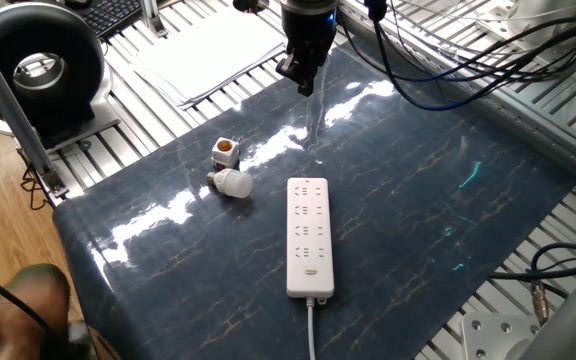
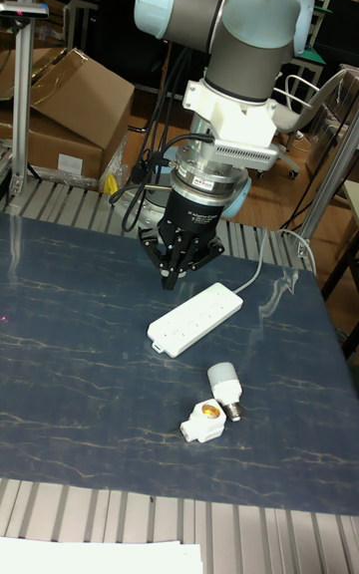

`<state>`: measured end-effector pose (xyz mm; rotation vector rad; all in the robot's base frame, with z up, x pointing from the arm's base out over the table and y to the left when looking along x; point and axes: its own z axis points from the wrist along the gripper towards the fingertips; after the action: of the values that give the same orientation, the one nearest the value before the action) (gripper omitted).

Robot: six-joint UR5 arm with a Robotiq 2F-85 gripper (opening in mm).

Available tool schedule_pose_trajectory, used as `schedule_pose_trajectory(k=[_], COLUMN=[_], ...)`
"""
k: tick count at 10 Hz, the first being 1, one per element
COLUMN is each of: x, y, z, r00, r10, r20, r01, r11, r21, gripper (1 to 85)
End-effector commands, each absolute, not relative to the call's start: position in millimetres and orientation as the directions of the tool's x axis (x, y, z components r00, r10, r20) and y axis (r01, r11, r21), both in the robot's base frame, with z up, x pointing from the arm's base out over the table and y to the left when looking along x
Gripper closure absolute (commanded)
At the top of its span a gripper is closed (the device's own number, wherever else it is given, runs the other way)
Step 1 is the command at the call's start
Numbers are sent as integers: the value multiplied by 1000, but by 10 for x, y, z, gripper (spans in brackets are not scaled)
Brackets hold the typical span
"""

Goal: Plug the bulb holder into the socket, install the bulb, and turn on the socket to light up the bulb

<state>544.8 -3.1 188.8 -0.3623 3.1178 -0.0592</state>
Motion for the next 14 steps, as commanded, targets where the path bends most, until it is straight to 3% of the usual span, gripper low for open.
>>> schedule_pose_trajectory(k=[1,14], x=[5451,5435], y=[1,5], z=[1902,1920], r00=[-973,-974], r10=[-230,-226], r20=[-1,7], r01=[-230,-226], r11=[973,974], r21=[-25,-21], gripper=[847,847])
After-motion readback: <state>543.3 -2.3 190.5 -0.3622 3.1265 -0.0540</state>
